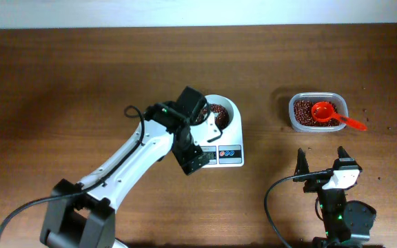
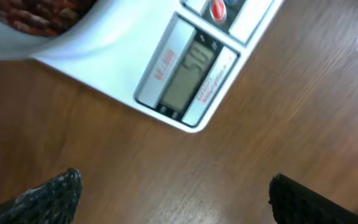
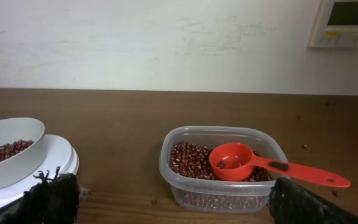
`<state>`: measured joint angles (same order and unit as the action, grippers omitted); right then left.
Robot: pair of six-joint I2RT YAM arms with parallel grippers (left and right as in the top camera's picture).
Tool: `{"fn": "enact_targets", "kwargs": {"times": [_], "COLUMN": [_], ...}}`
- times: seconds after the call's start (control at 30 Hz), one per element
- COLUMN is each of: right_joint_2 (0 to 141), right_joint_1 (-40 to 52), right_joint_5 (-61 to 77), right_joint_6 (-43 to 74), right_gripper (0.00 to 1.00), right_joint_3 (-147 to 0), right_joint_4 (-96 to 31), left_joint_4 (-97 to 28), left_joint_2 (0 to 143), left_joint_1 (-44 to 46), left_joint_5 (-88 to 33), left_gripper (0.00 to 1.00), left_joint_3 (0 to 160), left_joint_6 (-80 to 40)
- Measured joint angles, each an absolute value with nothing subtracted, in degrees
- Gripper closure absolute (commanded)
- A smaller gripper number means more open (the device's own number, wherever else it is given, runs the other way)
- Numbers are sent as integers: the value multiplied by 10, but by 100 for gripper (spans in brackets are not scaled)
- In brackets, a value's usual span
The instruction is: Scoop item into bowl and weigh 50g on scale
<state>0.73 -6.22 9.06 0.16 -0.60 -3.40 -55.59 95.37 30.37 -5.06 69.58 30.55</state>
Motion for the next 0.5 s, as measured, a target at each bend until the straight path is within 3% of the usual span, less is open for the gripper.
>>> {"fn": "enact_targets", "kwargs": {"times": [0.23, 0.5], "right_joint_2": [7, 7], "right_joint_1": [-62, -62], "right_joint_5": [89, 89], "right_joint_6": [1, 2], "right_gripper": [1, 1], "right_joint_3": [-6, -6], "right_joint_4": [-34, -34], "left_joint_4": [-392, -333], "left_joint_2": [956, 956], "left_joint_1": [304, 330], "left_joint_5": [-40, -16], "left_gripper": [1, 1], "left_joint_3": [590, 585], "left_joint_6": [328, 128]}}
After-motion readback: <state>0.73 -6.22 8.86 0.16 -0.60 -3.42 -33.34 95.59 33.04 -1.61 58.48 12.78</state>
